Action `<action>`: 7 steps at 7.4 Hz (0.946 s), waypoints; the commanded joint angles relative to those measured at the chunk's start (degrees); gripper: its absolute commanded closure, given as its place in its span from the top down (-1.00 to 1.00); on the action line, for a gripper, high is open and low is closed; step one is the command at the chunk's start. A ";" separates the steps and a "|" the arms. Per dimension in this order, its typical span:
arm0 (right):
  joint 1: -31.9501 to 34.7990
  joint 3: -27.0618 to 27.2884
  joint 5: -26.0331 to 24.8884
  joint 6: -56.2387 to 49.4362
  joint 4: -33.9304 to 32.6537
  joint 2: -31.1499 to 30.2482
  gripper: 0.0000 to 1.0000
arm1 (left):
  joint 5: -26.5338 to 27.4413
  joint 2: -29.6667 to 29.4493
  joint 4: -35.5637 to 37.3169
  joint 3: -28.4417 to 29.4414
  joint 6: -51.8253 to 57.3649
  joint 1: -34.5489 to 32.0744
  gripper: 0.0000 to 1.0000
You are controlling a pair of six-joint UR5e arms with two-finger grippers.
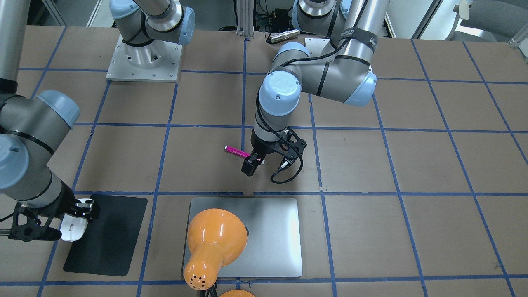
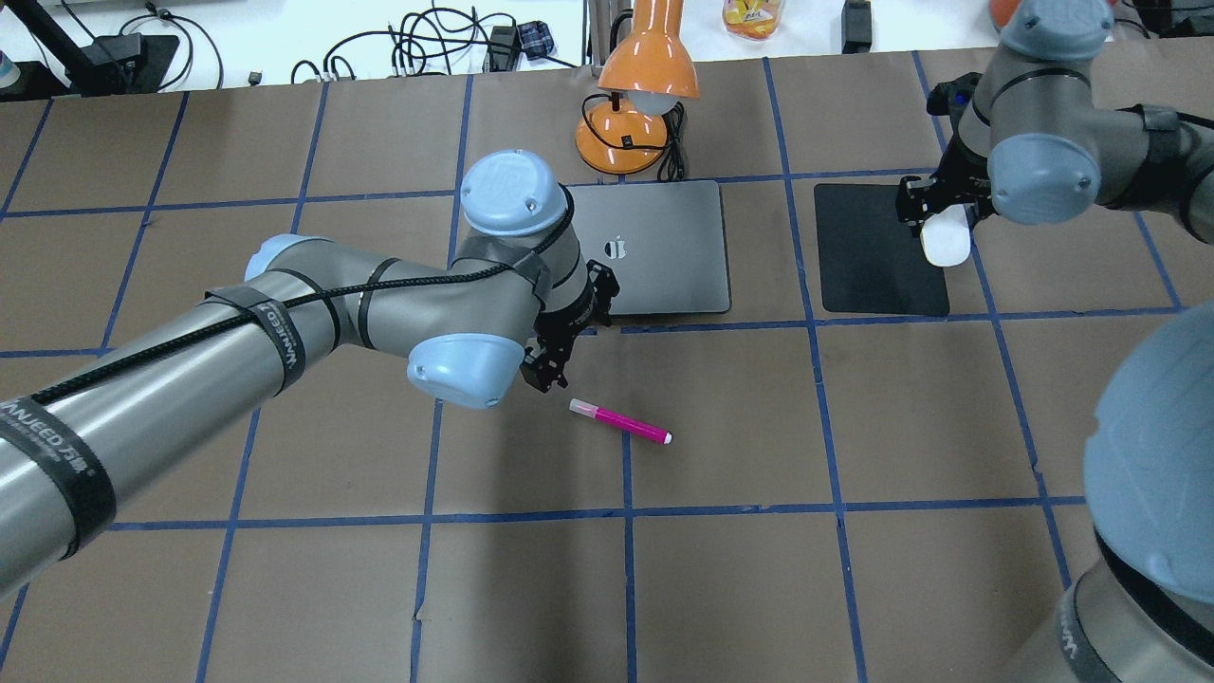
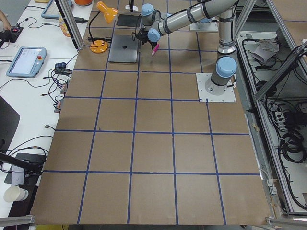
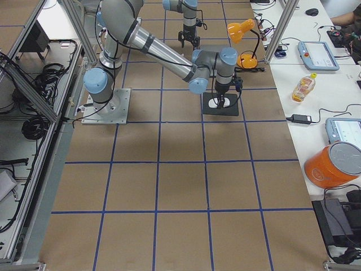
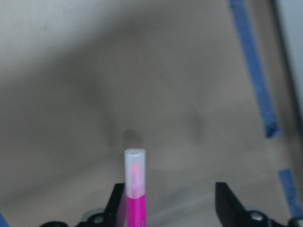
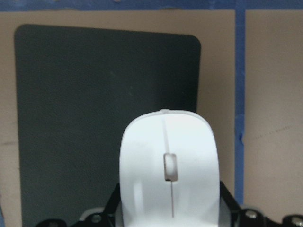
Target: Place pen and mouse around notebook
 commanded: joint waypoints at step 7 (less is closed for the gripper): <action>2.46 -4.53 3.53 3.35 -0.79 7.42 0.49 | 2.08 21.11 -32.56 10.52 64.64 15.89 1.00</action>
